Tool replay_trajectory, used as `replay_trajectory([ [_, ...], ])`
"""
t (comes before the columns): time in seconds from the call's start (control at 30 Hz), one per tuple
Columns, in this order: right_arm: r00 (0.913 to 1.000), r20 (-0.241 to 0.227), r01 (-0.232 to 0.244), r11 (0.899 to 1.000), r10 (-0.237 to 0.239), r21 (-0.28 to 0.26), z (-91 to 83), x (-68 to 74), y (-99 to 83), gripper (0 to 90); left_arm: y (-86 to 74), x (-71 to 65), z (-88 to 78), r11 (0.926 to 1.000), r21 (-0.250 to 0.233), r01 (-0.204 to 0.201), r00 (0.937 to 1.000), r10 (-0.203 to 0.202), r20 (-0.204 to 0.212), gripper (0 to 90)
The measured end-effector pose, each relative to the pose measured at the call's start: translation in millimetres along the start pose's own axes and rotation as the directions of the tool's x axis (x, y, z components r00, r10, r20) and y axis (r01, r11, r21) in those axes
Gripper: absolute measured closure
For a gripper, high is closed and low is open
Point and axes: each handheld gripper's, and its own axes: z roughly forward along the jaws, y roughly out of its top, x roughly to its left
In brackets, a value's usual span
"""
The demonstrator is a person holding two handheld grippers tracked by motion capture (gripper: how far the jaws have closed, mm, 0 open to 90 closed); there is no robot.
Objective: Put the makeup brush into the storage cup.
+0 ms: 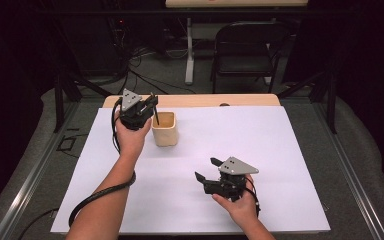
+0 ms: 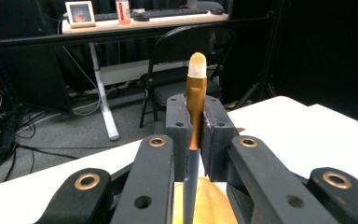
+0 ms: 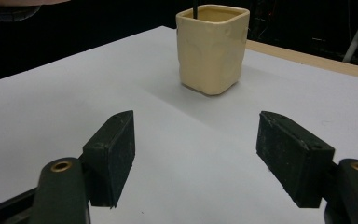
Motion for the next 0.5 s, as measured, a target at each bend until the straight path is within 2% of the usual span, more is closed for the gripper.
replay_trajectory([
  [0.5,1.0,-0.001,0.001,1.0,-0.001,0.002,-0.4,-0.1,-0.1,28.0,-10.2,-0.3,3.3,0.9998,0.019,0.01,1.0,-0.01,0.002,83.3],
])
